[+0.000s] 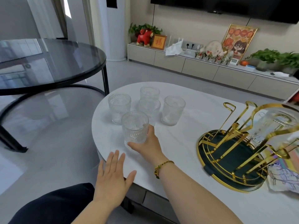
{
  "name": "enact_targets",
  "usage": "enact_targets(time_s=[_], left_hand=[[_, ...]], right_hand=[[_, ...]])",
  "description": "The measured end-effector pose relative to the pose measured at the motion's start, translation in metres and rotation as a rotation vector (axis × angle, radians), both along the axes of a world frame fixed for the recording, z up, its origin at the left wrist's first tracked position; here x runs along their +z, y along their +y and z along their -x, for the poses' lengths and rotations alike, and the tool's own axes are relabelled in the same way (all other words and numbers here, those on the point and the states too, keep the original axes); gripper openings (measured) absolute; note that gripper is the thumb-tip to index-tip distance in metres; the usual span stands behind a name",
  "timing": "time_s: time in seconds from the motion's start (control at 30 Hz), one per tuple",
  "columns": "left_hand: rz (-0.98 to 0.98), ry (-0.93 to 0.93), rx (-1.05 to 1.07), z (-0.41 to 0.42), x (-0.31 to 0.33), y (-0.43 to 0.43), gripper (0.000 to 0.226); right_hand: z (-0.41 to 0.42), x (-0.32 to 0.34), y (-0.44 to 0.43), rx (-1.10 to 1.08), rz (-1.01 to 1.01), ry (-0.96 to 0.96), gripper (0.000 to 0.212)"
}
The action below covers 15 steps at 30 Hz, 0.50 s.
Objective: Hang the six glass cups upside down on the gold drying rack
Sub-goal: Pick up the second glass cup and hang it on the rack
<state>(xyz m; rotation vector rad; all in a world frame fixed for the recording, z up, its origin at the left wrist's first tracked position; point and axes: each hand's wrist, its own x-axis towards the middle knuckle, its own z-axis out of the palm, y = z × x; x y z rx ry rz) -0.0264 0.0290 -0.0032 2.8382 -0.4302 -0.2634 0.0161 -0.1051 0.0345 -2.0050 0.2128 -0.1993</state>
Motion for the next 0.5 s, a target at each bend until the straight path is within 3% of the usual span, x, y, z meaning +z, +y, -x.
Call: enact_targets(time_s=[0.1,0.23,0.27,0.4,0.5], left_hand=[[-0.013,-0.006,0.004,0.002,0.003,0.000,0.130],[0.023,0.019,0.038,0.007,0.006,-0.003,0.070],[0.042,0.026,0.058,0.009,0.006,-0.004,0.065],[0.072,0.033,0.086,0.014,0.016,-0.020,0.061],[0.111,-0.025,-0.030,0.022,0.032,-0.052,0.057]], right_hand=[[0.019,0.019,-0.006,-0.019,-0.049,-0.085,0.062],[0.058,0.064,-0.029,-0.037,-0.132,-0.191,0.060],[0.069,0.075,-0.036,-0.041,-0.159,-0.204,0.061],[0.119,0.116,-0.070,-0.045,-0.187,-0.278,0.056],[0.163,0.144,-0.104,-0.082,-0.149,-0.333,0.048]])
